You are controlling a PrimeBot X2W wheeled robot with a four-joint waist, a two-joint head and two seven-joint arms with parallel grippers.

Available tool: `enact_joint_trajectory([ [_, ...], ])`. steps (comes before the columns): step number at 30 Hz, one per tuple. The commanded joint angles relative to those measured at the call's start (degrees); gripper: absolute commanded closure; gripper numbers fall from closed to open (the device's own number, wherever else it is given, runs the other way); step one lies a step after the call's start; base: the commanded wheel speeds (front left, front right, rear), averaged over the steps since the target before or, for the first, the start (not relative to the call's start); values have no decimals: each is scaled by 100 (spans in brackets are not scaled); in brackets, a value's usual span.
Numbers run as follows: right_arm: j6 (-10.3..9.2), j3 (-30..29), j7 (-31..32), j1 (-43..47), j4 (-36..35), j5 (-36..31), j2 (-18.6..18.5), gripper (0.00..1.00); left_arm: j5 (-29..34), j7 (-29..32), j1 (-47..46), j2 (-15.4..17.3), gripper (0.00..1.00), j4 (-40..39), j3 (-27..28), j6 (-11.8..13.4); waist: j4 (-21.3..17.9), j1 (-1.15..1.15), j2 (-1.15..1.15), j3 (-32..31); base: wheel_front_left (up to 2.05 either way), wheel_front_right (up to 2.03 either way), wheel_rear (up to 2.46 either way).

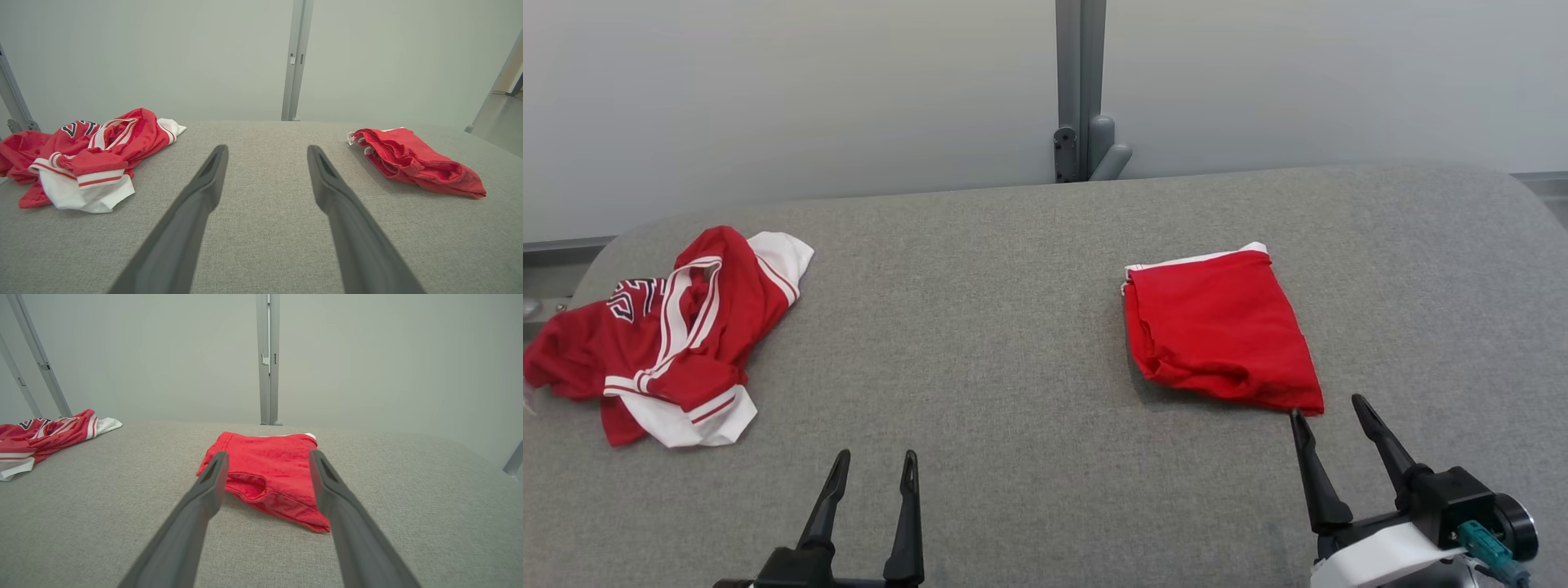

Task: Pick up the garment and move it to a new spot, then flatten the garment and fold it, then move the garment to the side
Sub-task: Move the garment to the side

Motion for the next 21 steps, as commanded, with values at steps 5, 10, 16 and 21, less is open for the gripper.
enact_joint_trajectory([
  [5, -6, 103, -23, -415, 345, 448, -174, 0, 136, -10, -226, 14, 0, -31, -71, -42, 47, 0, 0, 238, 0, 0, 0],
  [10, -6, 137, -23, -1016, 894, 1175, -427, 0, 207, -10, -421, 14, 0, -77, -148, -114, 113, 0, 0, 548, 0, 0, 0],
  [16, -6, 482, -23, -1940, 1693, 2550, -1117, 0, 244, -10, -802, 14, 0, -139, -298, -201, 329, 0, 0, 1048, 0, 0, 0],
  [21, -6, 1001, 148, -2608, 2299, 3814, -1743, 0, 260, -10, -1104, 14, 0, -166, -424, -302, 515, 0, 0, 1481, 0, 0, 0],
])
